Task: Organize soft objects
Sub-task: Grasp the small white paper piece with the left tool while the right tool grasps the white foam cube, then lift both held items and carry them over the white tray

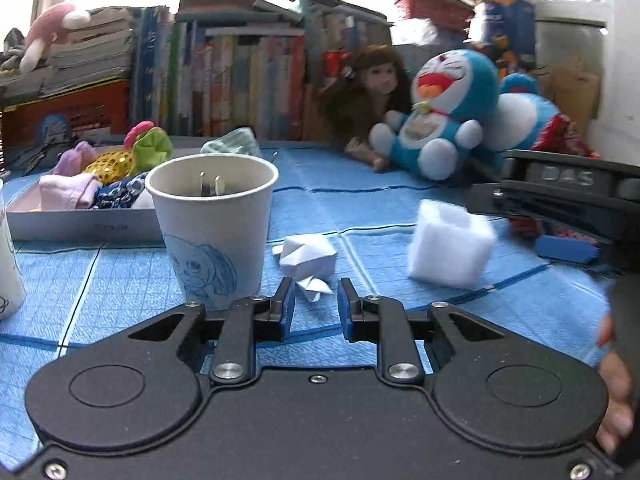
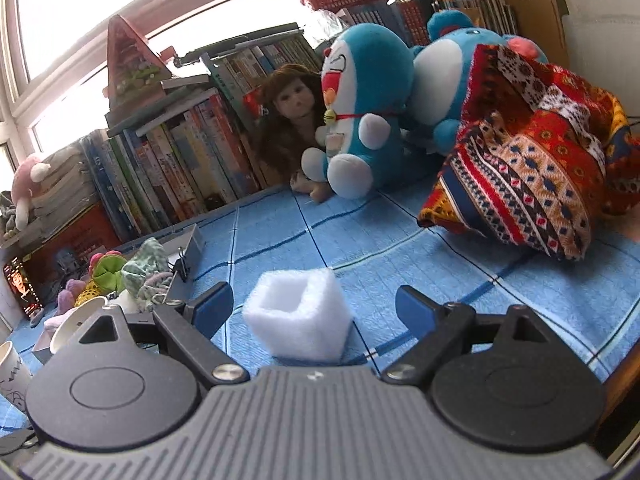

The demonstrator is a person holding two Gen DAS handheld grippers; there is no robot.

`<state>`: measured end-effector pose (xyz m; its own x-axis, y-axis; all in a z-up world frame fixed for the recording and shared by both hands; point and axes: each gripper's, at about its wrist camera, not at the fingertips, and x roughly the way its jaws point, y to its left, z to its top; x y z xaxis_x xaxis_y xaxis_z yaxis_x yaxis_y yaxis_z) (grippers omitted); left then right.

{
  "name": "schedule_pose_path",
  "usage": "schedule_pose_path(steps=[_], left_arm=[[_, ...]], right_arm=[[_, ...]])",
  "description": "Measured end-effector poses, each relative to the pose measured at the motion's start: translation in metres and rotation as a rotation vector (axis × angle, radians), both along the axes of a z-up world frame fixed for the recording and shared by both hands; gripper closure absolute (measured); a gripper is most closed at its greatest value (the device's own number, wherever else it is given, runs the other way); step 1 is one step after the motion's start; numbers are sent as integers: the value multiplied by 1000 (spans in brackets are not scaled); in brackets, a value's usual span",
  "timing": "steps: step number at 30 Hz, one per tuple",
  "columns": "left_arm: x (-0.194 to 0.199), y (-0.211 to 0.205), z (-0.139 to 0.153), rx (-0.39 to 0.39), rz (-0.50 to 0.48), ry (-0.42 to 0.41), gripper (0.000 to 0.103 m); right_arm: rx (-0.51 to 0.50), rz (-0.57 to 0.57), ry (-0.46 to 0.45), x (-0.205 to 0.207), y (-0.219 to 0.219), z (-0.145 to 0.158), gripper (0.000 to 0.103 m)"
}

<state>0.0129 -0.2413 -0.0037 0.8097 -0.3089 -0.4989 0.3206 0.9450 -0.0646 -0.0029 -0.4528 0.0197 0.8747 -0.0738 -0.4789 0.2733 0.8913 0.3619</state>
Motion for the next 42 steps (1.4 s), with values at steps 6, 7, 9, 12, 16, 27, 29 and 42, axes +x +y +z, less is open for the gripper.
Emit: schedule_pose_path(steps=[6,7,9,12,16,27,29,42], left_arm=[[17,-12,-9,21,51,2,81],[19,-14,-10,24,56,2,81],[25,-17,-14,20,64,18,81],[31,-19,-17,19,75,32,81],[32,-19,-16,15,66,34,93],[11,-10,-5,26,7,-22,98],[7,-10,-3,27,-3,-29,98],[-12,2,16,5,-63,-97,99]], right_arm=[[18,4,6,0,-2,-8,10],[24,9,5,1,-2,-8,10],[33,23,5,4,-2,-7,10],[20,46,21,13,3,-5,10],[0,79,50,26,11,-4,10],[37,80,94,33,17,-8,41],[48,68,94,32,16,-8,42],[77,15,23,12,9,12,43]])
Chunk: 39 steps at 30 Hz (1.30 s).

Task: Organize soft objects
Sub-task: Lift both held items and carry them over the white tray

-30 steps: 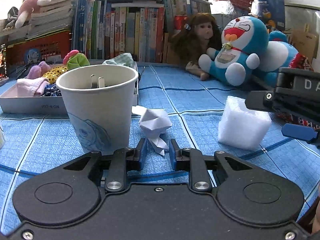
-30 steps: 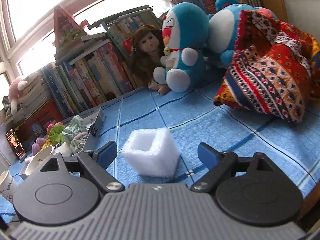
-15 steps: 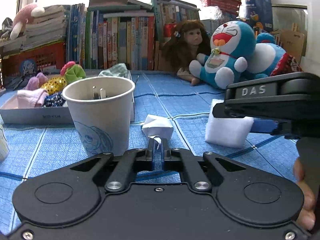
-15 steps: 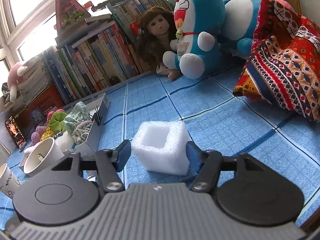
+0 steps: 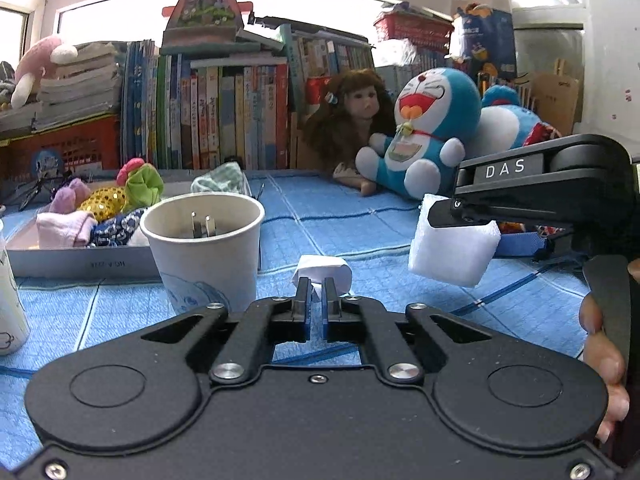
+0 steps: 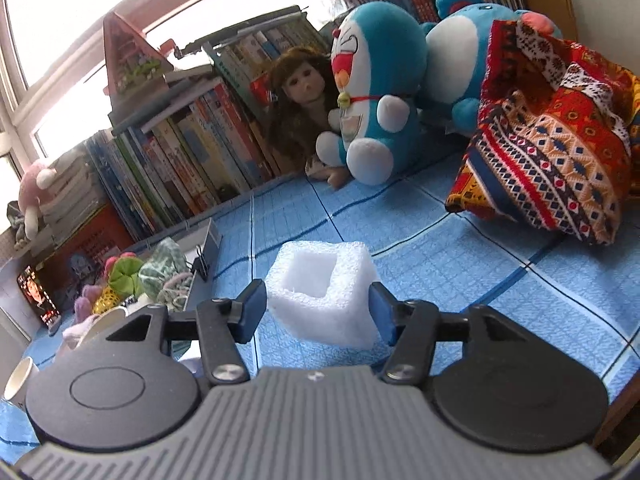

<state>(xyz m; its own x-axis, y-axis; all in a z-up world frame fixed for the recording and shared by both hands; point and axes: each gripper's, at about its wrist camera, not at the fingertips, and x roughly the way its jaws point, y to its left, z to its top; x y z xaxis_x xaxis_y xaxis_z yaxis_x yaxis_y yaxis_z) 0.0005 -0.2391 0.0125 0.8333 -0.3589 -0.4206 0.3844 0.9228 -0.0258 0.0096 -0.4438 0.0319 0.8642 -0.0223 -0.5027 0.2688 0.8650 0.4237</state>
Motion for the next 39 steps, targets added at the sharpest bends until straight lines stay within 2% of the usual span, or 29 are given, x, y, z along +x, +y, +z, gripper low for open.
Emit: schedule_pose_path(steps=[9,17,21,26,28,32,39], left_arm=[[-12,9,22,-18,-53,-55,99],[-4,26,75,-37,-107,-118,99],[19,48,106,-20,-91,-141,99],[64,84,135,-27,-74,-77,99],[80,95,143,-6,-56,-74,99],[110,113,151,60,-14,-84,99],[171,135,151,94,14,18,99]], right_arm=[[14,-12,-24,-8,-2,9,43],[-10,16,-70,0,5,37,43],[-12,54,-99,15,15,56,43],[-12,116,-138,44,32,79,43],[-8,141,-144,61,41,87,43],[-14,191,-121,91,61,95,43],[-42,262,-32,147,101,92,43]])
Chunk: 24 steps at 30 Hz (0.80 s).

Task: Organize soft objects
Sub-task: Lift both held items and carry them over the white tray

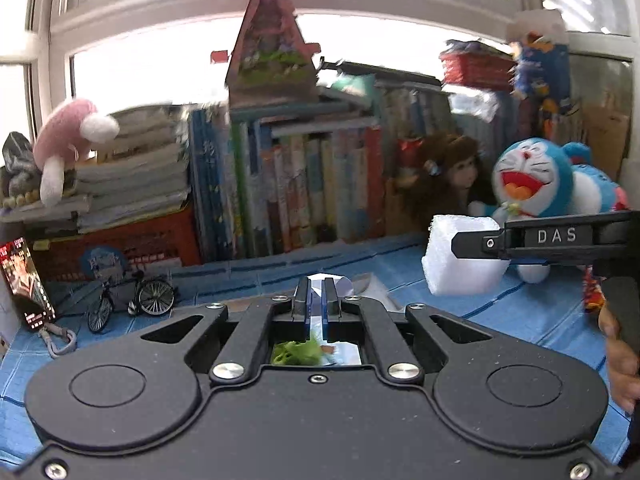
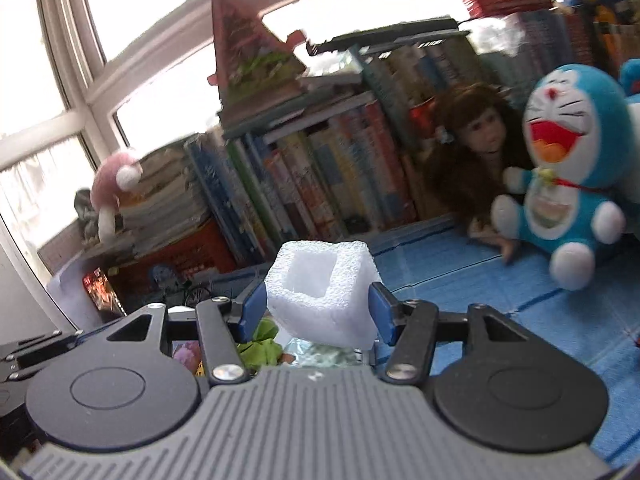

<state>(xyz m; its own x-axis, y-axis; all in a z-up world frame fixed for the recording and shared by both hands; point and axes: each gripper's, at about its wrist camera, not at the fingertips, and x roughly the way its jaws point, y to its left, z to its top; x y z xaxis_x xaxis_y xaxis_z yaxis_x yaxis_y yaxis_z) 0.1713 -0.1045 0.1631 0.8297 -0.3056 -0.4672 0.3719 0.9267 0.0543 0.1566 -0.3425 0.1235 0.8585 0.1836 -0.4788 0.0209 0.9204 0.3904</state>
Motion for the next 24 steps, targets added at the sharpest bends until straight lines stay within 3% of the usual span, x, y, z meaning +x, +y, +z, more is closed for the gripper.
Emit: schedule_pose_path(steps=[7,24], left_arm=[[49,8,-16,-57,-10,104,99],[117,-15,-47,-48,-20,276,99]], right_arm=[[-21,11,64,39,21,-11,43],[-52,-18,210,99,28,-37,43]])
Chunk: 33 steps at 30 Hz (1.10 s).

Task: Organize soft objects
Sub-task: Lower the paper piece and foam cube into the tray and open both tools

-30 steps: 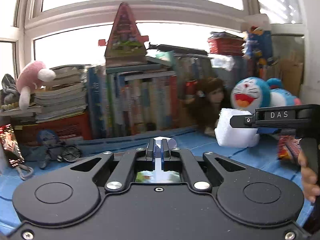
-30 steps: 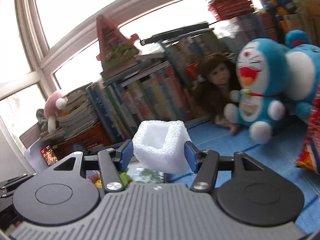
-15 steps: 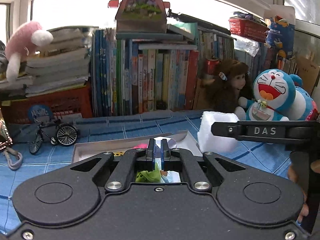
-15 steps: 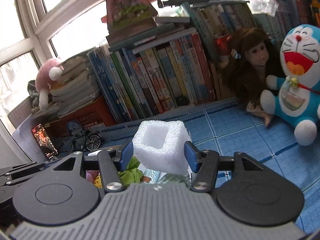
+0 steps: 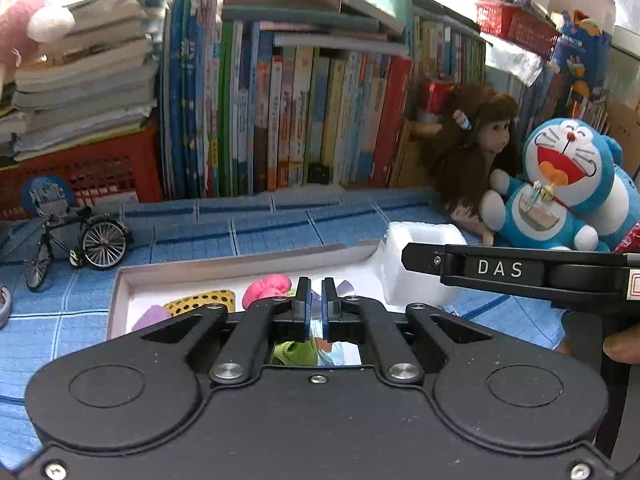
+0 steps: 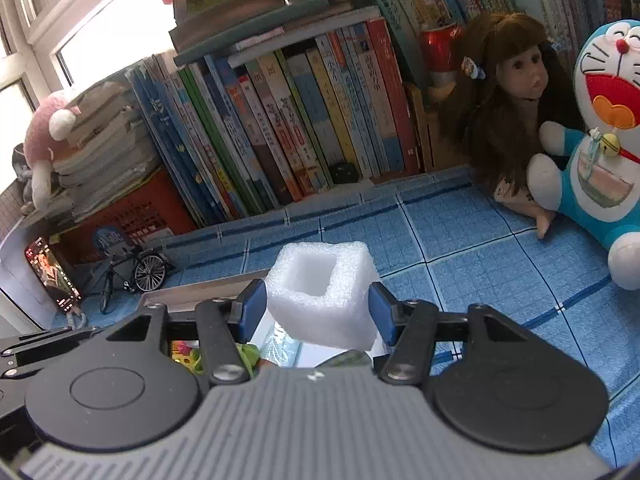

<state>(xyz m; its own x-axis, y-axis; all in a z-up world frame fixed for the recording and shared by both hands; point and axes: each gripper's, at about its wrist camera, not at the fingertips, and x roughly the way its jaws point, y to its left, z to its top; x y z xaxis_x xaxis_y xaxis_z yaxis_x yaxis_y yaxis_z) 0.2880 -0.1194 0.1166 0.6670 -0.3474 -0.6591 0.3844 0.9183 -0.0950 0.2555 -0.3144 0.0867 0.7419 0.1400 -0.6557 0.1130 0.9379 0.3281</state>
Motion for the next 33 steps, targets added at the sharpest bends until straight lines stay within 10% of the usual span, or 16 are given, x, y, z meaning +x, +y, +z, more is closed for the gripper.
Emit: schedule_pose_path(steps=[18,33], left_arm=[[16,-12,-30,23,-24,94,98],[3,-8,-24,27,-29,82,74]], right_arm=[[24,28,147,21,4,-38,55],[43,34,128,8,2,-27,56]])
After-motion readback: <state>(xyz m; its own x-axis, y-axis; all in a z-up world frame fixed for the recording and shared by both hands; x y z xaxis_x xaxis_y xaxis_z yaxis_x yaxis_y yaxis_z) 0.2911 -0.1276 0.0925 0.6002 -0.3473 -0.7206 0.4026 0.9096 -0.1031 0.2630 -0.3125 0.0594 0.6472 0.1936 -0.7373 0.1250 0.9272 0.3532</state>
